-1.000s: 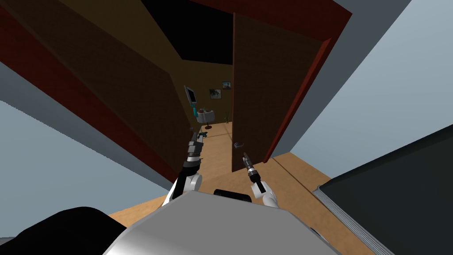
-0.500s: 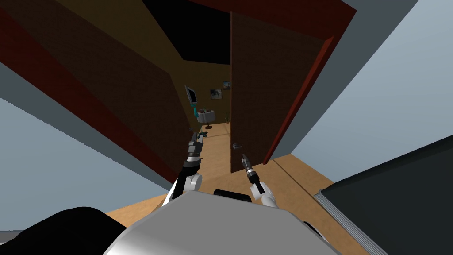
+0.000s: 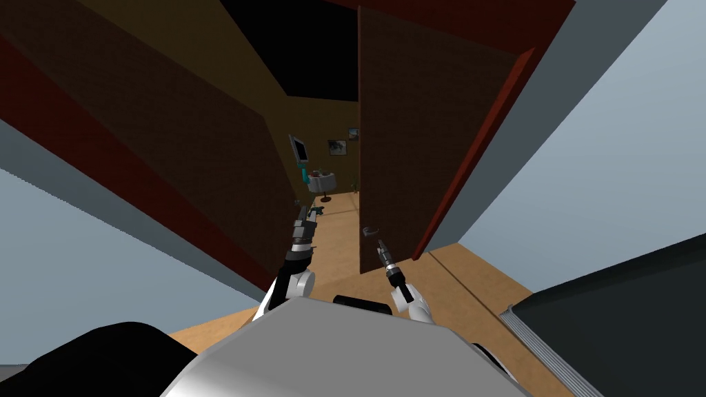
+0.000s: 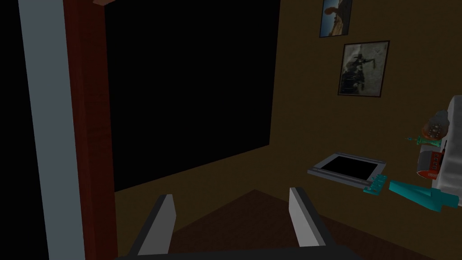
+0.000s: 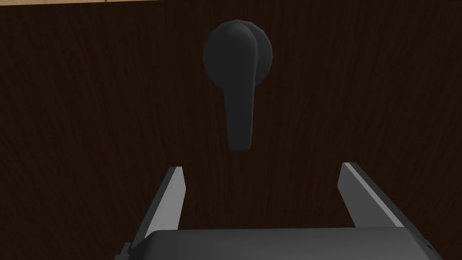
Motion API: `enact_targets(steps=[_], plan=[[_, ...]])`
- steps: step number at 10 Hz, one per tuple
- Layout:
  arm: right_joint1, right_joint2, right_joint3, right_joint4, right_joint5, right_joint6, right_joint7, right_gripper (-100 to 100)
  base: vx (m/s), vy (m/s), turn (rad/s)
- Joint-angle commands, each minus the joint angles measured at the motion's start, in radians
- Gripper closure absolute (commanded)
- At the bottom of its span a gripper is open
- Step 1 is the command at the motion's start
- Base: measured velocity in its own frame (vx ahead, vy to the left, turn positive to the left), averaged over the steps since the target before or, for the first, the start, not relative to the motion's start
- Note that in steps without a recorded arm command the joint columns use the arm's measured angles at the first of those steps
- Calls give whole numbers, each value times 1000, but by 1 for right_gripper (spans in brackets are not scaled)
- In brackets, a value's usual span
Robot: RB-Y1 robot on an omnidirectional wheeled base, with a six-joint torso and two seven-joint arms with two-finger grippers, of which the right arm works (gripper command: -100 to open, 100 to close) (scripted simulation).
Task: Push the door open
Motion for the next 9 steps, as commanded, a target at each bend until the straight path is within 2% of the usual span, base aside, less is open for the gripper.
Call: enact_targets(steps=[1,4,6,7,8,9], plan=[[4,-3,-2,-3,-2,1,2,-100,165,81,21],[6,4,-7,1,-7,-3,9,-100,203,59,31],[7,16,-10,3,-9,-5,14,-100,180,31,22],[3,12,-11,11,-9,-8,13,-100,86,14,5],[3,12,-11,11,-9,-8,13,100,-12,-2,-5],[3,12,-11,11,-9,-8,13,100,-28,-6,6]])
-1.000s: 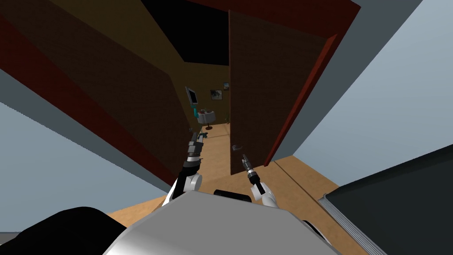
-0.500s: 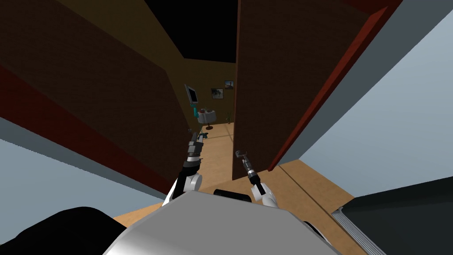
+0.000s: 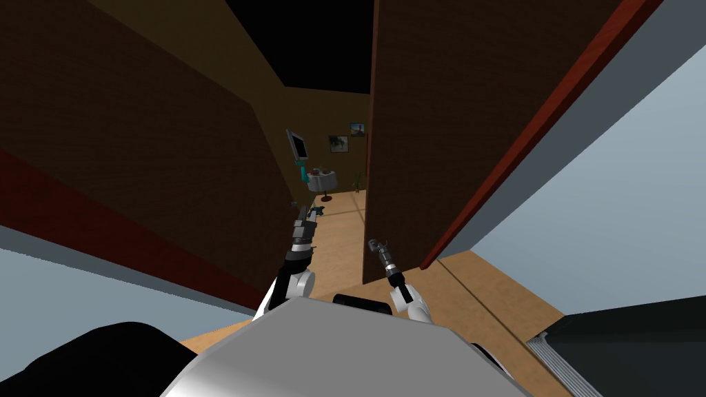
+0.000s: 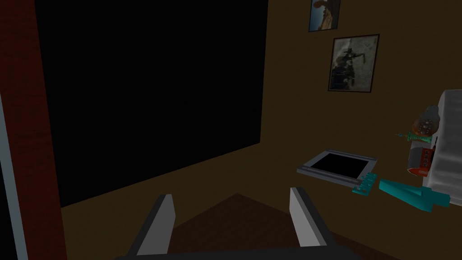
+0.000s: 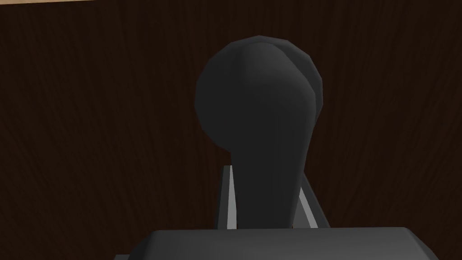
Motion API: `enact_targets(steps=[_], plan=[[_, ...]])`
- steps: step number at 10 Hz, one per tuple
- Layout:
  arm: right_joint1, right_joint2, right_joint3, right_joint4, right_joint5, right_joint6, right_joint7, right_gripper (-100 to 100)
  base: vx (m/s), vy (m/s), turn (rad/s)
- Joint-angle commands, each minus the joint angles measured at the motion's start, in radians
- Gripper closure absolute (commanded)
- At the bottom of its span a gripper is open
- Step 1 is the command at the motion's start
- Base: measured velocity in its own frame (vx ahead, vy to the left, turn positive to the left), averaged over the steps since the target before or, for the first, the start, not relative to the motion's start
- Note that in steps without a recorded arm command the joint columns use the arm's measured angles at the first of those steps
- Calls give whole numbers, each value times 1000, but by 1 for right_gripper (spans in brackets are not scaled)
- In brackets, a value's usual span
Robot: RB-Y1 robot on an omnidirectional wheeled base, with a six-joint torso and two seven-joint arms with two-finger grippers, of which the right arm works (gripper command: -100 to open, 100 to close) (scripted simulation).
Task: Push the door open
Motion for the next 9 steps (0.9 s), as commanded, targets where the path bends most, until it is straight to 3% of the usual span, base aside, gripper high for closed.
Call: enact_targets(steps=[1,4,9], plan=[[4,0,1,2,1,1,0,100,-13,-4,14],[4,0,1,2,1,1,0,100,0,0,0],[-1,-23,-33,0,-25,8,20,100,103,61,-22]])
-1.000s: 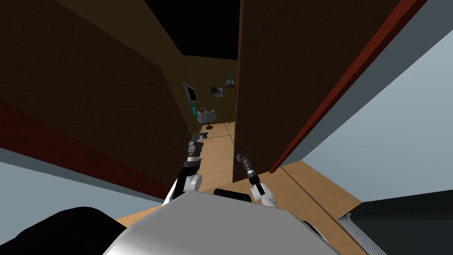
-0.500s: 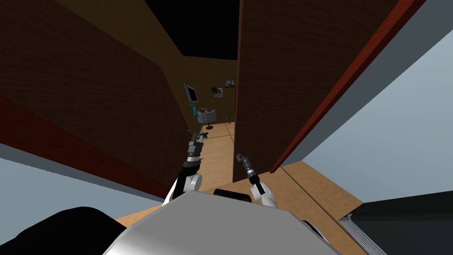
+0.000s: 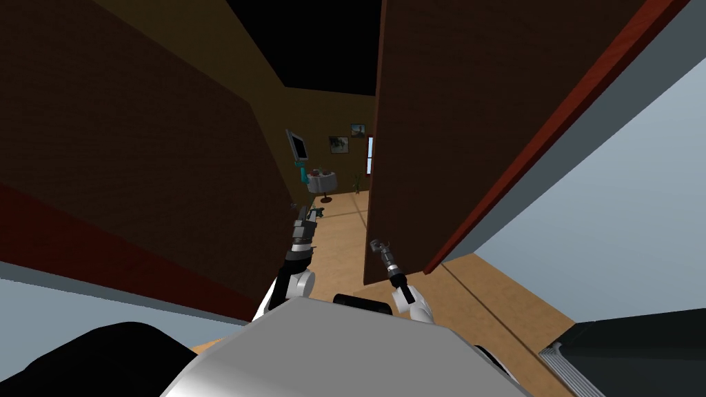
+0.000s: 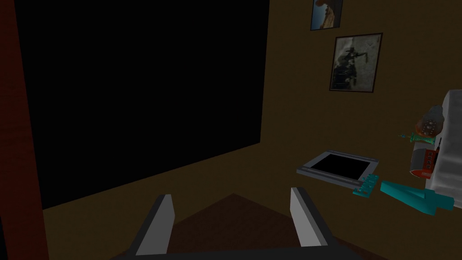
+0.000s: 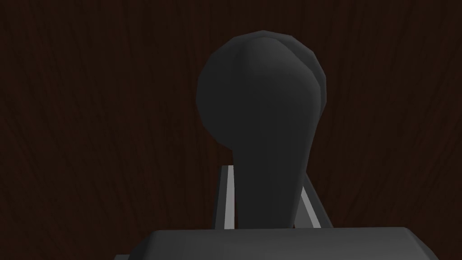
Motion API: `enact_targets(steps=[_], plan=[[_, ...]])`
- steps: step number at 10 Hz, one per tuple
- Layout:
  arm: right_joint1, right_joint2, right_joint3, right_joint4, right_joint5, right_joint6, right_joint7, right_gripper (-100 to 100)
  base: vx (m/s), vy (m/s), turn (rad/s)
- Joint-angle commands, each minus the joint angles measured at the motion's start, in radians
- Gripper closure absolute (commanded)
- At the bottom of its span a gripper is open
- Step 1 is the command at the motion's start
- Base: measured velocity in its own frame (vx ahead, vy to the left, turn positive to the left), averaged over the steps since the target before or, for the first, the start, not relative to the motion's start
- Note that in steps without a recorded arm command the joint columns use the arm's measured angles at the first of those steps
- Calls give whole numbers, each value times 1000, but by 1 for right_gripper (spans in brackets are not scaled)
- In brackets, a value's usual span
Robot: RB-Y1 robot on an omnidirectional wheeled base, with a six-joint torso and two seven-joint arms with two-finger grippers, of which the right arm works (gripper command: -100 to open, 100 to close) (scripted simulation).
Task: Push the door open
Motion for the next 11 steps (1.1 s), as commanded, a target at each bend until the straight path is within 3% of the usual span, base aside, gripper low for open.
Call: enact_targets(steps=[1,11], plan=[[-4,-14,-19,-4,-12,-5,10,100,149,98,-41],[-3,-36,-109,-3,-81,9,66,100,155,107,-48]])
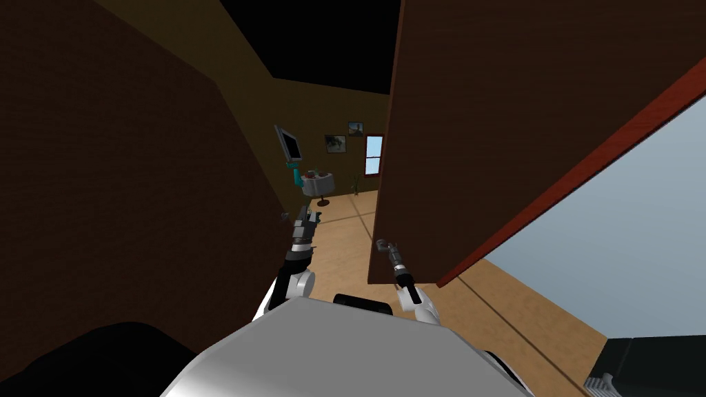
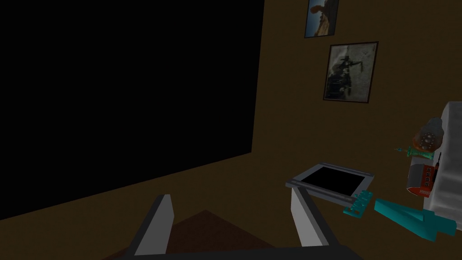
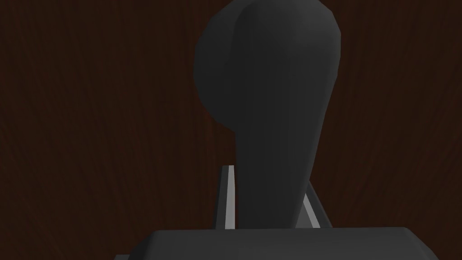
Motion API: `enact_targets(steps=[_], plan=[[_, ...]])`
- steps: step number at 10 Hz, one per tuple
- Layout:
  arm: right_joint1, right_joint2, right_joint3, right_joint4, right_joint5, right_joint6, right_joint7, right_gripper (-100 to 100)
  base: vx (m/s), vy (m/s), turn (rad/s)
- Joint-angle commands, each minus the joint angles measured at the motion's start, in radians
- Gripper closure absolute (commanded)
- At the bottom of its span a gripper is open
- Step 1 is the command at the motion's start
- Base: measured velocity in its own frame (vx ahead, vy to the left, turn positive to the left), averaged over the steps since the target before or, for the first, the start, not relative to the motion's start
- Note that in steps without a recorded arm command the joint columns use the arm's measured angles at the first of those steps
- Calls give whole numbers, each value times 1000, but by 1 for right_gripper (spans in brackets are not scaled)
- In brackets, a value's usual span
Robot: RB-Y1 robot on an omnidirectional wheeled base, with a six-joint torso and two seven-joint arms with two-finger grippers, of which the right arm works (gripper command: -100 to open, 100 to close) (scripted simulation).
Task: Push the door open
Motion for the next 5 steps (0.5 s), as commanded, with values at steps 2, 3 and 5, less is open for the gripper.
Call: enact_targets(steps=[2,3,5], plan=[[-4,-12,-26,-7,-17,0,12,100,152,104,-40],[-3,-11,-44,-7,-31,3,23,100,147,96,-45],[-3,-11,-44,-7,-31,3,23,100,91,52,-22]])
